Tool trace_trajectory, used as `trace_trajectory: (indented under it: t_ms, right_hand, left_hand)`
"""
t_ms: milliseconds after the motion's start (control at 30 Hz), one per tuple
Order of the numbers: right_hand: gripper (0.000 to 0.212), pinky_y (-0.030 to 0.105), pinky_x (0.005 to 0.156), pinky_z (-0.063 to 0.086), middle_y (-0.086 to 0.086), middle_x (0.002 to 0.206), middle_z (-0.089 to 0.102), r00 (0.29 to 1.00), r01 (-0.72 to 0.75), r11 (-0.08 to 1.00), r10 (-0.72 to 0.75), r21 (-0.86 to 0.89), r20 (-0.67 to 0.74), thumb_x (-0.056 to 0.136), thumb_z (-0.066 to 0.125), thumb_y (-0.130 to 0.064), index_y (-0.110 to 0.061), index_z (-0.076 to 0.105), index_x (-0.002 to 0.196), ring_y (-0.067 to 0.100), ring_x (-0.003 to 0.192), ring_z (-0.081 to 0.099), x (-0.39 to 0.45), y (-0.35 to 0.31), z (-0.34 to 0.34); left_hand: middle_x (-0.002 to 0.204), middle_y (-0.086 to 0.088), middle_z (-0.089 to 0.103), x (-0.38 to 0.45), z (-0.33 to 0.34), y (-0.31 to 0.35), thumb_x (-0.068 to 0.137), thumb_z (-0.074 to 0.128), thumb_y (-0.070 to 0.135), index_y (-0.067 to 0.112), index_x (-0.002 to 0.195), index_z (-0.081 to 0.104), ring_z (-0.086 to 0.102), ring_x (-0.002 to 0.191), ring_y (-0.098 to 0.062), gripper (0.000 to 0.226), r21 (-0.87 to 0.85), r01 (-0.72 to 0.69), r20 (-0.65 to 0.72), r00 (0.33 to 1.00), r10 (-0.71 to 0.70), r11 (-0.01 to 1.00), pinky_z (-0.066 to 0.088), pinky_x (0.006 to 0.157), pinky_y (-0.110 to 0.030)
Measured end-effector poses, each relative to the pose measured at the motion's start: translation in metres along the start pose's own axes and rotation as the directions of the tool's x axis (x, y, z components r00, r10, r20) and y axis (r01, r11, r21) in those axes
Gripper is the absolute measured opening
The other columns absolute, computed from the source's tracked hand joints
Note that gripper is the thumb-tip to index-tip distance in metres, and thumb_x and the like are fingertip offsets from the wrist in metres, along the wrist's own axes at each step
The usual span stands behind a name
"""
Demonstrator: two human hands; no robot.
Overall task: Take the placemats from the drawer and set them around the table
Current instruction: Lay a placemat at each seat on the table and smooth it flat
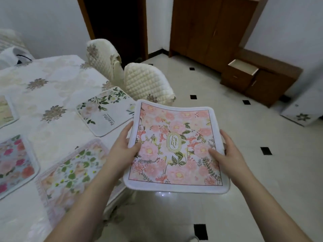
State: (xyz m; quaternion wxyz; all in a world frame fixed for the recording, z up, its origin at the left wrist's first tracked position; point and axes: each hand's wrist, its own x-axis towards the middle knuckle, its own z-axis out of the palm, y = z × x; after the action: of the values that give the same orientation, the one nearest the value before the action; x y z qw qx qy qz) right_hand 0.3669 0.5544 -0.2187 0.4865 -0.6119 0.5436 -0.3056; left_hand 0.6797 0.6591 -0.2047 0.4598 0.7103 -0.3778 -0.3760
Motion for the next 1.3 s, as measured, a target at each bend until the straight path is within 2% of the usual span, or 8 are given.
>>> trace_trajectory:
  t_ms: [267,400,467,633,767,933,1100,1300]
  right_hand:
    - [0.07,0.035,0.072,0.061,-0.011,0.112,0.071,0.984,-0.048,0.996,0.059,0.074,-0.168,0.091,0.068,-0.019,-0.052,0.033,0.141,0.011,0.09,0.074,-0.001,0.052,-0.157]
    - [0.068,0.036,0.072,0.061,-0.009,0.113,0.072,0.976,-0.044,0.991,0.069,0.126,-0.207,0.091,0.068,-0.016,-0.052,0.036,0.139,0.013,0.091,0.074,0.001,0.071,-0.204]
    - [0.069,0.039,0.073,0.061,-0.01,0.111,0.073,0.97,-0.043,0.988,0.078,0.152,-0.232,0.091,0.068,-0.015,-0.056,0.036,0.136,0.014,0.09,0.074,0.005,0.075,-0.22]
    - [0.068,0.041,0.077,0.06,-0.009,0.11,0.073,0.955,-0.027,0.988,0.07,0.15,-0.288,0.089,0.069,-0.015,-0.054,0.037,0.136,0.01,0.088,0.074,0.027,0.079,-0.239]
    - [0.071,0.044,0.081,0.06,-0.008,0.11,0.072,0.95,-0.03,0.987,0.077,0.156,-0.304,0.09,0.068,-0.016,-0.048,0.034,0.142,0.012,0.089,0.074,0.058,0.078,-0.244]
    - [0.072,0.04,0.073,0.06,-0.007,0.106,0.074,0.951,-0.007,0.986,0.059,0.167,-0.304,0.088,0.07,-0.019,-0.059,0.034,0.136,0.015,0.084,0.075,0.117,0.072,-0.25]
    - [0.071,0.04,0.072,0.061,-0.016,0.102,0.073,0.963,-0.019,0.98,0.071,0.197,-0.26,0.089,0.07,-0.015,-0.062,0.037,0.131,0.016,0.086,0.075,0.194,0.057,-0.244]
    - [0.072,0.042,0.072,0.062,-0.005,0.108,0.073,0.972,-0.027,0.975,0.077,0.219,-0.223,0.089,0.071,-0.016,-0.052,0.036,0.141,0.019,0.085,0.075,0.276,0.035,-0.239]
  left_hand:
    - [0.113,0.005,0.074,0.029,0.158,0.049,0.093,0.067,0.018,0.057,0.139,0.038,0.075,0.092,-0.018,0.067,-0.056,-0.052,0.185,0.981,0.061,0.997,0.06,0.082,-0.051]
    - [0.102,0.004,0.077,0.032,0.209,0.067,0.09,0.07,0.011,0.058,0.132,0.048,0.076,0.084,-0.023,0.067,-0.16,-0.015,0.221,0.974,0.051,0.987,0.063,0.061,-0.04]
    - [0.102,0.003,0.078,0.037,0.225,0.075,0.089,0.073,0.012,0.055,0.132,0.05,0.076,0.085,-0.027,0.066,-0.198,0.008,0.223,0.974,0.037,0.98,0.062,0.06,-0.041]
    - [0.1,0.002,0.078,0.064,0.255,0.092,0.089,0.073,0.011,0.044,0.14,0.046,0.076,0.083,-0.026,0.066,-0.133,-0.003,0.255,0.966,0.037,0.991,0.062,0.059,-0.037]
    - [0.099,-0.002,0.078,0.101,0.268,0.1,0.089,0.071,0.009,0.046,0.136,0.048,0.076,0.082,-0.028,0.065,-0.121,0.011,0.276,0.961,0.023,0.993,0.062,0.059,-0.043]
    - [0.102,-0.006,0.077,0.157,0.28,0.104,0.091,0.068,0.006,0.048,0.132,0.05,0.076,0.086,-0.033,0.062,-0.186,0.061,0.281,0.96,-0.007,0.981,0.062,0.062,-0.049]
    - [0.103,-0.008,0.077,0.225,0.279,0.113,0.092,0.067,0.006,0.047,0.133,0.051,0.075,0.084,-0.035,0.061,-0.219,0.094,0.251,0.967,-0.037,0.971,0.061,0.059,-0.046]
    - [0.098,-0.002,0.078,0.297,0.275,0.139,0.095,0.062,0.005,0.043,0.136,0.049,0.076,0.076,-0.033,0.057,-0.219,0.104,0.239,0.97,-0.05,0.97,0.059,0.049,-0.039]
